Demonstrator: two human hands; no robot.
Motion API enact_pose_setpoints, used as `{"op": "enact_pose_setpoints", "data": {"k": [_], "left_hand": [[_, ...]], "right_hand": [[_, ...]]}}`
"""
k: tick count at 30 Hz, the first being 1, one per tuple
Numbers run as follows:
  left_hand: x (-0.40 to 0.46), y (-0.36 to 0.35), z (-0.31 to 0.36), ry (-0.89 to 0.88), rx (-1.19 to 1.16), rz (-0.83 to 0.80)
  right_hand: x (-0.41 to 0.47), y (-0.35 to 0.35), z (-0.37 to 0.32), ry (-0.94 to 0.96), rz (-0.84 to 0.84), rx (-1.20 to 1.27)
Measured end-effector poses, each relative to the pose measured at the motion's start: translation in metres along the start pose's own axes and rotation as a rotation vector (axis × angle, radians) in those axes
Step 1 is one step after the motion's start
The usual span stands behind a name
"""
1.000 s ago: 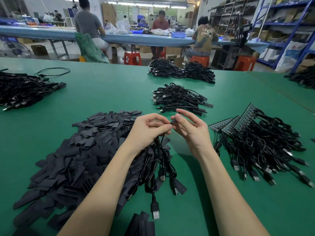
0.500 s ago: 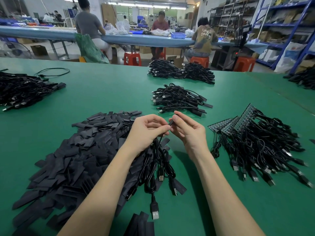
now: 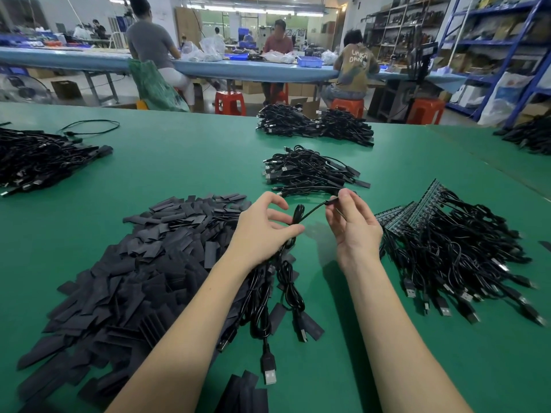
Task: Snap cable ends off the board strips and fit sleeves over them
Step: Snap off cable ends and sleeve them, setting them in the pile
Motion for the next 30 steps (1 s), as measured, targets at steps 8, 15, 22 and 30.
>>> {"op": "enact_pose_setpoints", "data": {"k": [8, 15, 22, 30], "left_hand": [[0.031, -0.006, 0.028, -0.272, 0.148, 0.211], [0.116, -0.029, 0.076, -0.351, 0.445, 0.135], [0.172, -0.057, 0.066, -0.259, 0.762, -0.028], [0.133, -0.033, 0.05, -0.321, 0.536, 0.034]], "right_hand": [[0.001, 0.009, 0.016, -0.061, 0.08, -0.195], [0.003, 0.001, 0.024, -0.006, 0.03, -0.361], [0.007, 0.001, 0.026, -0.039, 0.012, -0.396], [0.006, -0.003, 0.026, -0.045, -0.044, -0.416]]}}
Point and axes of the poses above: each hand's wrist, its own x-axis towards the middle knuckle, its own y-axis out of the back of the hand, z = x × y, the point moved 5 cm from there along x, towards the middle knuckle, and after that the axes turned 12 degrees about y, right-handed, at the moved point
